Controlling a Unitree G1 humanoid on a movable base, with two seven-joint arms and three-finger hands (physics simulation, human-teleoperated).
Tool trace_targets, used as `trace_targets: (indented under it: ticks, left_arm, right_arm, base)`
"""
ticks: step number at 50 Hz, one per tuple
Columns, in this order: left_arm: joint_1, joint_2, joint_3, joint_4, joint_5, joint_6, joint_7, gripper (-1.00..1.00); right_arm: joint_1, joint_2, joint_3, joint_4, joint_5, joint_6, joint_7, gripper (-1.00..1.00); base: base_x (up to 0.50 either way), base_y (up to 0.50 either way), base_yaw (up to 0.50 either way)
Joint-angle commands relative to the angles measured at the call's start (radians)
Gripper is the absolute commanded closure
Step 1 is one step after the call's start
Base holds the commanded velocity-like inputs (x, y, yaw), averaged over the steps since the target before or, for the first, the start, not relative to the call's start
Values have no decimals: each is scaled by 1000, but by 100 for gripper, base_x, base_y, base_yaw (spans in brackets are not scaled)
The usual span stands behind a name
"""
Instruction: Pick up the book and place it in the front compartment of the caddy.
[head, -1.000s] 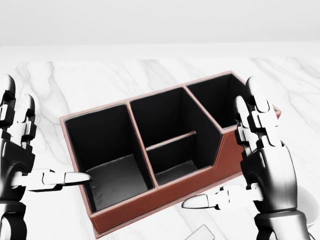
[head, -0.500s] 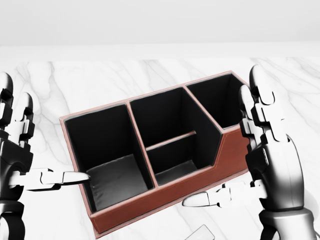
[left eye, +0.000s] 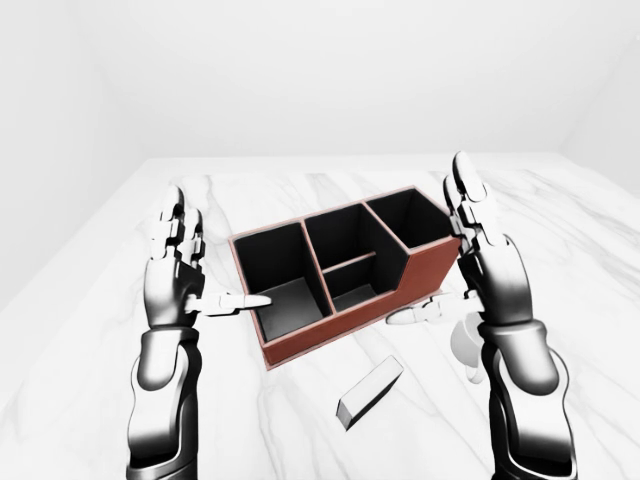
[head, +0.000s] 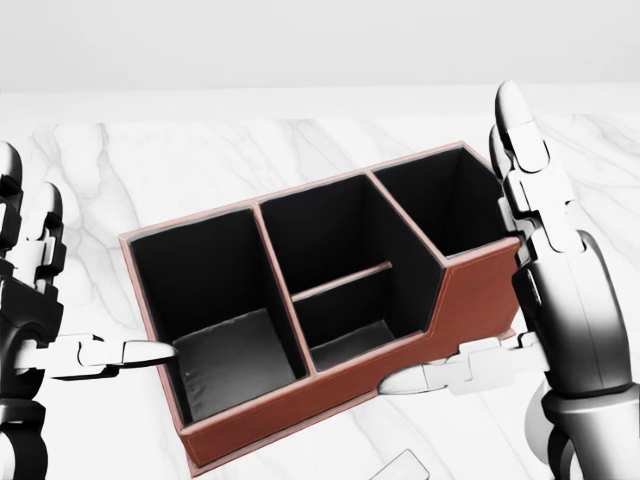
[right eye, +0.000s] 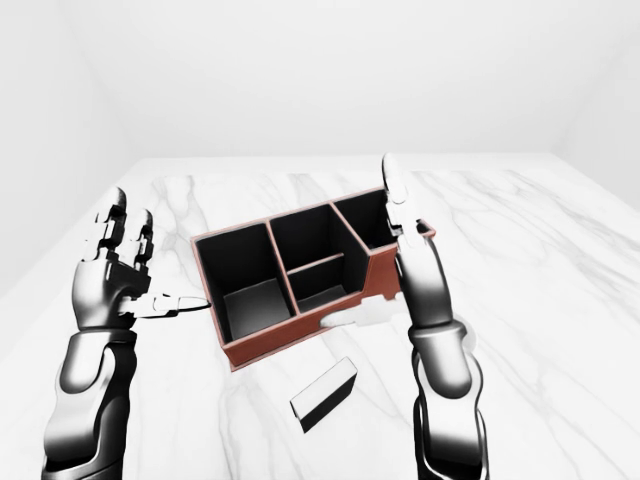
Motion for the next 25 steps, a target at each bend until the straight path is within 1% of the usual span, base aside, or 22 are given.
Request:
trace_targets:
  ticks: [1,21,25]
  left_arm:
    - [-1,2,3,-9,-2,0,1,-100]
    - [-7,2,0,22,1,0,2,-100]
    - [-3,2,0,5,0,0,3,-100]
  right_arm:
    - [-19,-13,-4,3,-85,0,56,-100]
    - [6,-13,13,-53,-195,0,184,-100]
    - [3,-16,17,-87,-218,0,216,-100]
  base:
    - [0,0,0]
    - [0,0,0]
    - [0,0,0]
